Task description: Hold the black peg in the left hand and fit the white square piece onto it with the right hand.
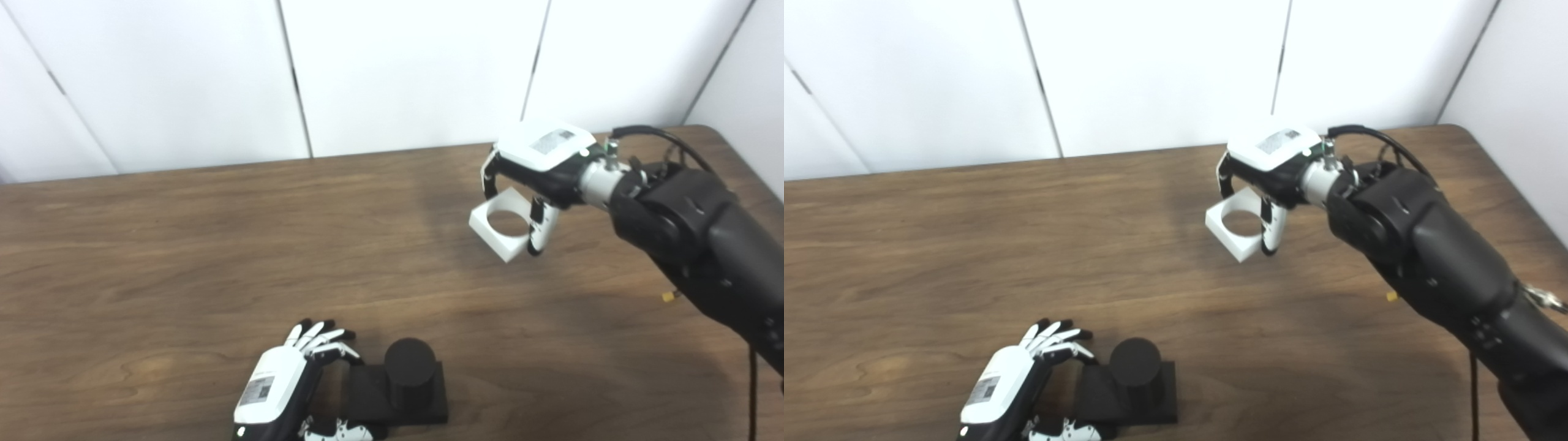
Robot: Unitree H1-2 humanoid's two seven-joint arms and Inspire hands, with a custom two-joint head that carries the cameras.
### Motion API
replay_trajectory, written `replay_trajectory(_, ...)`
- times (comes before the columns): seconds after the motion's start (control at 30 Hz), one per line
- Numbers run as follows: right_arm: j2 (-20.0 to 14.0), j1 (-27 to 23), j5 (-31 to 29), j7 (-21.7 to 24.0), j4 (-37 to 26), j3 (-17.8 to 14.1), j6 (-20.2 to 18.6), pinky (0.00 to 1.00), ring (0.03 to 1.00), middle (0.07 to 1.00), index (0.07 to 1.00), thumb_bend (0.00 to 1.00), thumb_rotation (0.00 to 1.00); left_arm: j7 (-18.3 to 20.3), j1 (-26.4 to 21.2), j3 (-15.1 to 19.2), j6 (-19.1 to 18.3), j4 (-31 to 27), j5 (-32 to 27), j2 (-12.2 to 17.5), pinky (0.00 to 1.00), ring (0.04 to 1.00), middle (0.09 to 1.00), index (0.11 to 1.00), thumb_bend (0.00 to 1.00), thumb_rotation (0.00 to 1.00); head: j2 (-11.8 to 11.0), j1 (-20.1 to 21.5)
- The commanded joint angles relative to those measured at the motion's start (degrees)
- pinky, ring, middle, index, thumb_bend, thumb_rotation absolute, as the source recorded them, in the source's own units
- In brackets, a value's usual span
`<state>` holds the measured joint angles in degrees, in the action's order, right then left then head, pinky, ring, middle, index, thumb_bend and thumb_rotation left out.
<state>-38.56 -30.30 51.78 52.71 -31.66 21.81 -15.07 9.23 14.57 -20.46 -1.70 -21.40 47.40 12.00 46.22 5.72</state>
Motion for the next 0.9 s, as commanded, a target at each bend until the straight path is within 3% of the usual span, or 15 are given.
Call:
replay_trajectory(0.0, 1.03, -2.35, -0.28, 3.10, -4.52, -0.91, -0.28, 0.82, 0.871, 0.762, 0.486, 0.52, 0.13, 2.01, -0.70, -0.77, -1.13, 0.29, 1.33, 0.00, 1.00, 0.919, 0.821, 0.483, 0.52, 0.04, 0.30, 0.09)
replay_trajectory(0.27, 8.83, -2.38, 1.05, 12.44, -14.77, -0.79, -0.24, 0.80, 0.873, 0.761, 0.483, 0.53, 0.14, 3.17, -1.64, -0.53, -2.17, 0.17, 1.64, -0.33, 1.00, 0.922, 0.825, 0.483, 0.52, 0.05, 2.95, 0.22)
replay_trajectory(0.5, 14.07, -1.78, 1.24, 16.65, -18.43, -0.65, 0.49, 0.81, 0.877, 0.763, 0.484, 0.53, 0.14, 3.93, -2.14, -0.26, -2.68, -0.06, 1.57, -0.41, 1.00, 0.923, 0.827, 0.483, 0.52, 0.05, 4.32, 0.03)
replay_trajectory(0.87, 18.05, -2.59, 1.52, 19.88, -21.98, 1.90, -2.96, 0.81, 0.869, 0.754, 0.482, 0.52, 0.13, 4.51, -2.81, -0.32, -3.22, -0.30, 1.70, -0.50, 1.00, 0.922, 0.826, 0.483, 0.52, 0.05, 5.95, -0.47)
